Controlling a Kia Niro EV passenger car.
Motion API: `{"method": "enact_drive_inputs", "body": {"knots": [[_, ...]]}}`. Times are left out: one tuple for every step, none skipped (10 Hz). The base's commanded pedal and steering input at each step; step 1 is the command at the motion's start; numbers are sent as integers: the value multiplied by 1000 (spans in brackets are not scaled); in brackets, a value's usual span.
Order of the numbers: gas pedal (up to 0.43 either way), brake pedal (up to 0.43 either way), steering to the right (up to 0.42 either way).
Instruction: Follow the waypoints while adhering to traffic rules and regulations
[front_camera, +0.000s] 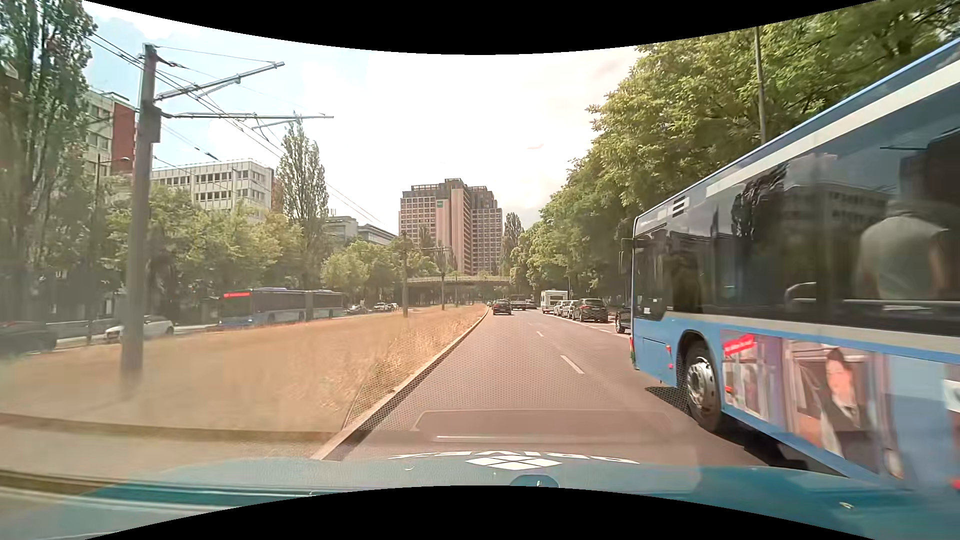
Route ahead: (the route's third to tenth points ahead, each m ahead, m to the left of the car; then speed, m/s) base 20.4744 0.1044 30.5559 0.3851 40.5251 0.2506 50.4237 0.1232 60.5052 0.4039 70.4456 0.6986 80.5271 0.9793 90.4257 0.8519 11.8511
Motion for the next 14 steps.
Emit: {"method": "enact_drive_inputs", "body": {"knots": [[189, 0, 6], [177, 0, 6], [177, 0, 6], [177, 0, 6], [177, 0, 6], [177, 0, 6], [177, 0, 9], [177, 0, 13], [177, 0, 16], [177, 0, 17], [177, 0, 17], [177, 0, 18], [177, 0, 19], [177, 0, 20]]}}
